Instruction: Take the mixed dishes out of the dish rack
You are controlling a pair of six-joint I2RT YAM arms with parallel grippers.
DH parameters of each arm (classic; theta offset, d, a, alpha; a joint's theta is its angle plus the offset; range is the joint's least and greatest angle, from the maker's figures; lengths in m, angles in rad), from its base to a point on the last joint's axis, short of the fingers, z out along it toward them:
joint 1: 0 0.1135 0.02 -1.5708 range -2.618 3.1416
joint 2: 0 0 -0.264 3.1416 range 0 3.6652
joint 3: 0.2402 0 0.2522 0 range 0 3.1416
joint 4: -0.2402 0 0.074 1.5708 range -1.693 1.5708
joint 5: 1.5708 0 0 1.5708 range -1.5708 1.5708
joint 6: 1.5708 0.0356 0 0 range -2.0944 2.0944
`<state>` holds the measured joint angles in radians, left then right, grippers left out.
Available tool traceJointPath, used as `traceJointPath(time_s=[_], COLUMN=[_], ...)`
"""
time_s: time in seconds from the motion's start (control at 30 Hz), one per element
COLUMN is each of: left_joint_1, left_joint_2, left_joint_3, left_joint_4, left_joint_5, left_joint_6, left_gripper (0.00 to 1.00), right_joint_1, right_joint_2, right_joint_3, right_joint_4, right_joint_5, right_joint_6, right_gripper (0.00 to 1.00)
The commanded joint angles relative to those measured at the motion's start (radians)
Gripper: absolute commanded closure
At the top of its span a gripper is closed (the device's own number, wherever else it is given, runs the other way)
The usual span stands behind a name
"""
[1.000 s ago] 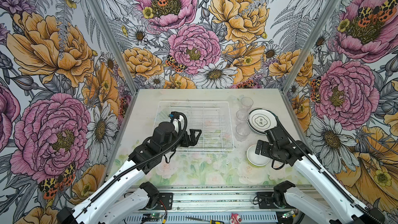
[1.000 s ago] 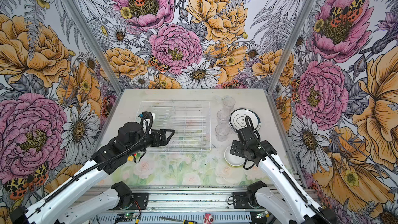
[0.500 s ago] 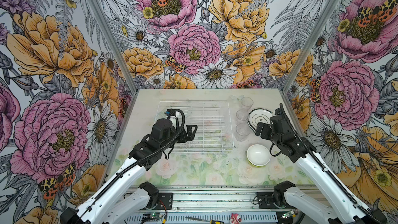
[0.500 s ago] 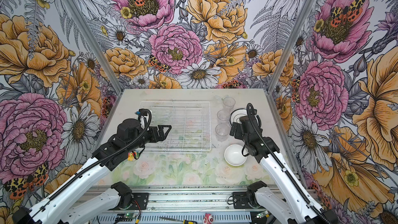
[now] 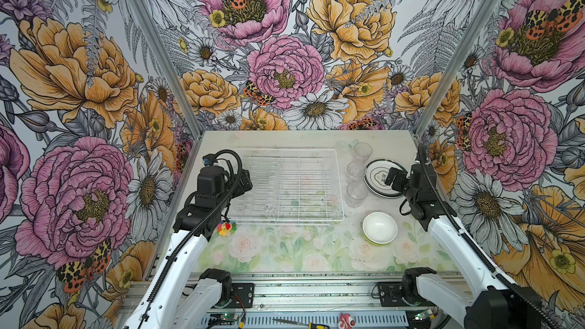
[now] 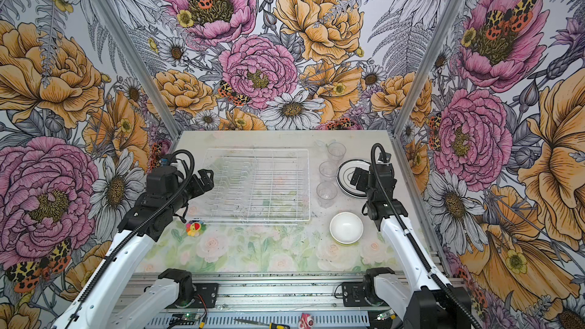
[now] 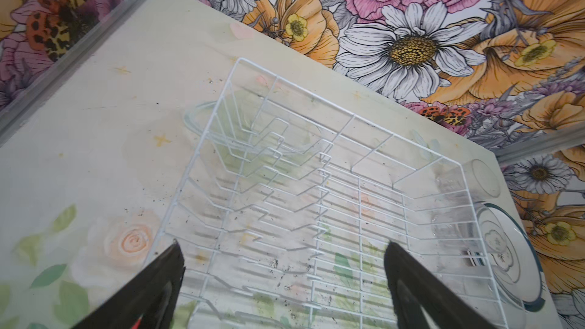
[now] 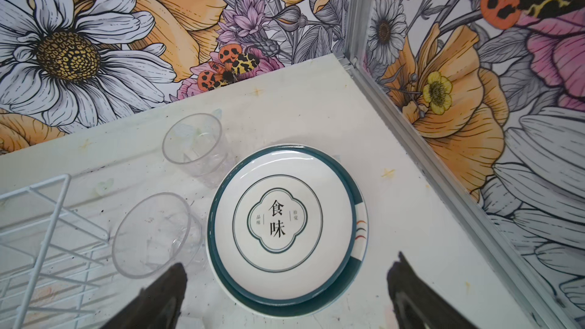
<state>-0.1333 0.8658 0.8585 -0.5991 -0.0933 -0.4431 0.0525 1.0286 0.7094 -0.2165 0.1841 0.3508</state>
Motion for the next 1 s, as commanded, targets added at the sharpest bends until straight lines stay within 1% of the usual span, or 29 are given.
traceJointPath(time_s=[0.0, 0.1, 0.2, 0.27, 0.33, 0.47, 0.6, 0.73, 0.77, 0.9, 0.93, 0.97], left_joint_1=[0.065, 0.099, 0.108, 0.110, 0.129, 0.179, 0.223, 0.274, 0.281, 0.305, 0.323, 0.339], left_joint_2=[0.020, 0.070, 0.117, 0.149, 0.181, 0.206, 0.220, 0.295, 0.316, 0.420, 0.446, 0.469], left_joint_3=[0.018, 0.029, 0.034, 0.041, 0.049, 0.057, 0.075, 0.119, 0.129, 0.164, 0.168, 0.171], left_joint_4=[-0.046, -0.068, -0.070, -0.070, -0.071, -0.077, -0.077, -0.077, -0.077, -0.094, -0.094, -0.094], left_joint_5=[0.003, 0.015, 0.024, 0.015, 0.022, -0.006, -0.101, -0.109, -0.136, -0.123, -0.070, -0.056], left_joint_6=[0.035, 0.040, 0.041, 0.043, 0.041, 0.025, 0.014, 0.022, 0.027, 0.058, 0.062, 0.061], left_gripper=[0.01, 0.01, 0.01, 0.02, 0.01, 0.01, 0.01, 0.01, 0.01, 0.01, 0.01, 0.01], right_joint_1=[-0.009, -0.019, -0.029, -0.038, -0.046, -0.055, -0.062, -0.070, -0.073, -0.084, -0.087, -0.089], right_joint_2=[-0.023, -0.063, -0.095, -0.095, -0.088, -0.094, -0.103, -0.104, -0.104, -0.111, -0.111, -0.108], right_joint_3=[0.010, 0.000, -0.017, -0.014, -0.007, -0.014, -0.027, -0.033, -0.034, -0.039, -0.043, -0.045], right_joint_4=[0.028, -0.008, -0.015, -0.032, -0.053, -0.066, -0.068, -0.072, -0.072, -0.073, -0.073, -0.072], right_joint_5=[-0.104, -0.127, -0.194, -0.243, -0.269, -0.286, -0.288, -0.293, -0.295, -0.292, -0.289, -0.287], right_joint_6=[0.019, 0.035, 0.036, 0.039, 0.049, 0.065, 0.061, 0.055, 0.053, 0.041, 0.037, 0.034], right_gripper=[0.00, 0.00, 0.00, 0.01, 0.00, 0.01, 0.00, 0.01, 0.01, 0.01, 0.01, 0.01])
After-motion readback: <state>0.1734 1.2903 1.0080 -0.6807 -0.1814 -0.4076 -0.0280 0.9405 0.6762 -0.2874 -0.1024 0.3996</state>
